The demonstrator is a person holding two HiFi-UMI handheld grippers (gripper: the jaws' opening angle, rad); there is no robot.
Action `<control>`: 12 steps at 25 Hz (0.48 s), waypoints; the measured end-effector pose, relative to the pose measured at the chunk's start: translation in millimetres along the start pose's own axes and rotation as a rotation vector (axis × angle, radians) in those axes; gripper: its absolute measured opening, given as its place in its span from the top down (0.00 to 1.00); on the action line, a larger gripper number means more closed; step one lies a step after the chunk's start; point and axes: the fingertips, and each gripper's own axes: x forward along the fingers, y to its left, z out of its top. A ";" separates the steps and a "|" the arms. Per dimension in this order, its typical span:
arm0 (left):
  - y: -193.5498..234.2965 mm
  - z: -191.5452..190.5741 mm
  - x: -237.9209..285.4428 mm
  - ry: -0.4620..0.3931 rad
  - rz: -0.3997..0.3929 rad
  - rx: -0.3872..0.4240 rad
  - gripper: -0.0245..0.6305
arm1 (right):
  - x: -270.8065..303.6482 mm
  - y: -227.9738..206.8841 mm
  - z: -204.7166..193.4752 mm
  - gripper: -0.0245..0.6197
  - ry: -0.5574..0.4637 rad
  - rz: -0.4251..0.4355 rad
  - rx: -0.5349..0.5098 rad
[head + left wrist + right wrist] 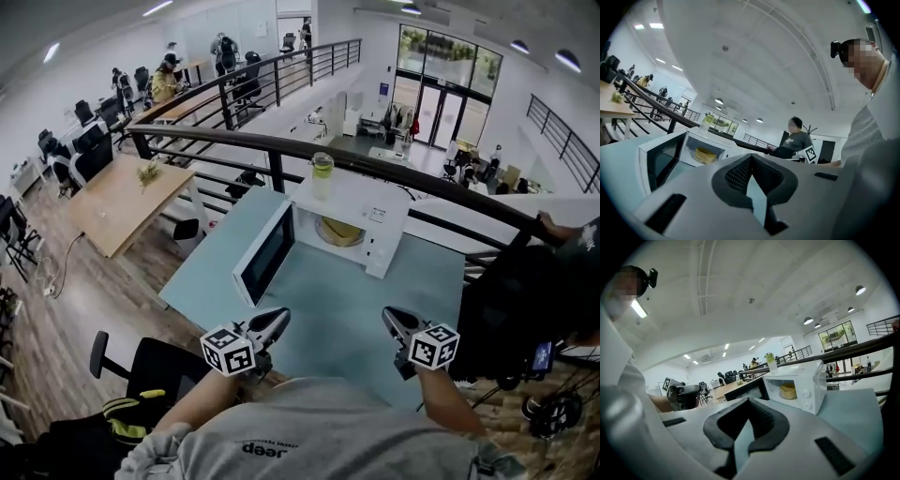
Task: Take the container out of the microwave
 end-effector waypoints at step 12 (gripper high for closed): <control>31.1 1.7 97.2 0.071 -0.024 0.025 0.94 | 45.7 -58.9 11.2 0.94 0.046 0.026 -0.051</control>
